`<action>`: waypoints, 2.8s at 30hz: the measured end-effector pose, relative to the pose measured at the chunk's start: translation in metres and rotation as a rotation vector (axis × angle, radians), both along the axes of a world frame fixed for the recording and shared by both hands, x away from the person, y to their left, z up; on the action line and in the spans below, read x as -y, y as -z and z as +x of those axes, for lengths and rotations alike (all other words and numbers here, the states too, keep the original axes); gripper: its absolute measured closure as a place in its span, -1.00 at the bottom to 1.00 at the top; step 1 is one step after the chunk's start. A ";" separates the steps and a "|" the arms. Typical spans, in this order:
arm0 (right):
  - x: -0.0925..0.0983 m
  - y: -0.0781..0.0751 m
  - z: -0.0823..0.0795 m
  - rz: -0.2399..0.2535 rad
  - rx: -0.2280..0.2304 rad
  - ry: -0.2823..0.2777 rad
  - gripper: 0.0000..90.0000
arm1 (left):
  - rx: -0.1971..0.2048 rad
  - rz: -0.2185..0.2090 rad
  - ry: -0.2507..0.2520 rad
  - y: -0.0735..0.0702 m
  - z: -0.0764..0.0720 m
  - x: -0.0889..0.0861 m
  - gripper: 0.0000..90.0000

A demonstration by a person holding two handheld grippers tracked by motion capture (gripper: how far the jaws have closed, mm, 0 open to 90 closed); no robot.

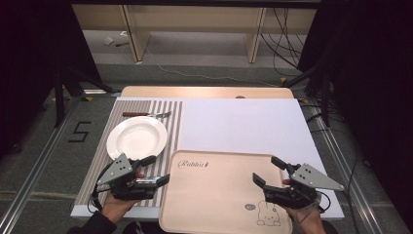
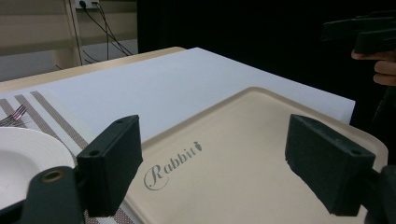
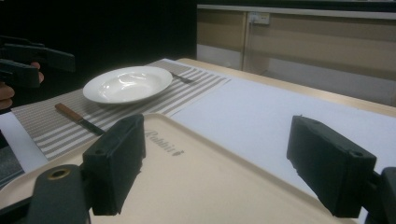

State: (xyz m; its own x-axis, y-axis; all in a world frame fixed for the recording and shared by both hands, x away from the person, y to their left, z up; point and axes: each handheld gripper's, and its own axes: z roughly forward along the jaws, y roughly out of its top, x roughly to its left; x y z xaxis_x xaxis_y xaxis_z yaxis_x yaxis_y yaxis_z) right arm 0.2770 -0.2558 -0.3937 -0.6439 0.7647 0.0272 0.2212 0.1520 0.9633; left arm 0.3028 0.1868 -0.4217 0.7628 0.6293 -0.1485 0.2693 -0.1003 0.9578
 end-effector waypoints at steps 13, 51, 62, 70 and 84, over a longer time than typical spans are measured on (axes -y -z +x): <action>0.002 0.001 0.001 0.005 -0.007 -0.001 -0.54 | -0.024 0.016 0.013 0.000 0.004 0.000 -0.59; -0.003 -0.002 -0.001 0.004 0.000 -0.019 -0.54 | -0.123 0.210 -0.013 0.004 0.012 -0.025 -0.64; -0.002 -0.002 -0.001 0.008 -0.001 -0.018 -0.54 | -0.197 0.393 0.006 0.013 0.021 -0.037 -0.63; -0.002 -0.002 -0.001 0.008 0.001 -0.018 -0.54 | -0.312 0.564 0.009 0.026 0.024 -0.045 -0.62; -0.004 -0.001 -0.001 0.000 -0.001 -0.027 -0.54 | -0.405 0.702 -0.036 0.043 0.041 -0.062 -0.53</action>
State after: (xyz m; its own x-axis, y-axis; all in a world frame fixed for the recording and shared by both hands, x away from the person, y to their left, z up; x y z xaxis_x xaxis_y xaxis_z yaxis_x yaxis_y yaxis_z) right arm 0.2756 -0.2521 -0.3923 -0.6644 0.7469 0.0274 0.2177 0.1583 0.9631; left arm 0.3438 0.2484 -0.4643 0.7120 0.7015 0.0296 0.5964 -0.6265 0.5019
